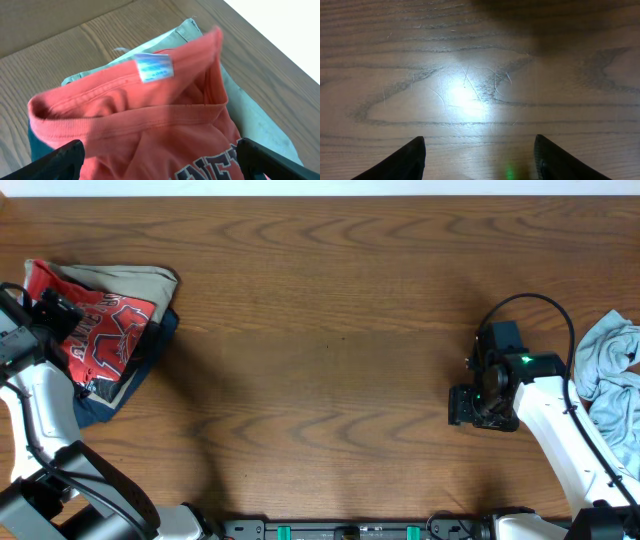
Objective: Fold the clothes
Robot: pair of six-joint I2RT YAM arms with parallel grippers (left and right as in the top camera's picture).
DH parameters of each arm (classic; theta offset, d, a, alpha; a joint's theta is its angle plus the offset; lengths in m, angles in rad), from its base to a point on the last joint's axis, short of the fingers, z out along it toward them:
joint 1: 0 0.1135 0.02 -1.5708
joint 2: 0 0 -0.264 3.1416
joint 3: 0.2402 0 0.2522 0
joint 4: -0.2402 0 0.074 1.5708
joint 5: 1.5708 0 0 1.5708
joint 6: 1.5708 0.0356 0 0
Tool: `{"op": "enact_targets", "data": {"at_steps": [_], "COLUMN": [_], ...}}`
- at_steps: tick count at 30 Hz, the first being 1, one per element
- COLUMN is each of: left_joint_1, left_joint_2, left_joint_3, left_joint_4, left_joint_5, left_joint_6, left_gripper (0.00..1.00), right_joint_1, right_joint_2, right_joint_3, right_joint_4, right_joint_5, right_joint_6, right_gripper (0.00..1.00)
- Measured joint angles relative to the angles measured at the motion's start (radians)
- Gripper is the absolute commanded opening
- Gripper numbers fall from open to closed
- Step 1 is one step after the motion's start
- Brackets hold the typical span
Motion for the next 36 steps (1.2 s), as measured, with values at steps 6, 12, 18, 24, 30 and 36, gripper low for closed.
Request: {"op": "enact_targets", "data": {"at_steps": [6, 12, 18, 24, 30, 36], "left_joint_1": [-0.002, -0.093, -0.339, -0.591, -0.801, -0.889], "left_joint_2": [0.000, 0.000, 0.017, 0.111, 0.201, 0.200], "left_joint_3": [0.000, 0.001, 0.011, 0.019, 0.019, 0.020], "left_joint_4": [-0.001, -0.015, -0.103, -0.280, -0.533, -0.840], "left_joint_5": [0.060, 0.131, 0.158, 0.166, 0.173, 0.182], "left_joint_6": [-0.013, -0.013, 0.001, 0.014, 0.016, 0.016], "left_gripper": [0.98, 0.98, 0.98, 0.98, 0.98, 0.98], "right_joint_1": [0.000, 0.000, 0.000, 0.000, 0.000, 0.000], "right_joint_2": [0.000, 0.000, 0.000, 0.000, 0.016, 0.021], "right_joint_3": [0.000, 0.000, 0.001, 0.002, 0.004, 0.005], "right_joint_4": [0.021, 0.124, 0.286, 0.366, 0.308, 0.185], "right_joint_5": [-0.001, -0.076, -0.244, -0.299, -0.314, -0.318], "right_joint_6": [0.002, -0.018, -0.061, -0.075, -0.081, -0.083], "right_gripper": [0.84, 0.99, 0.99, 0.99, 0.99, 0.99]}}
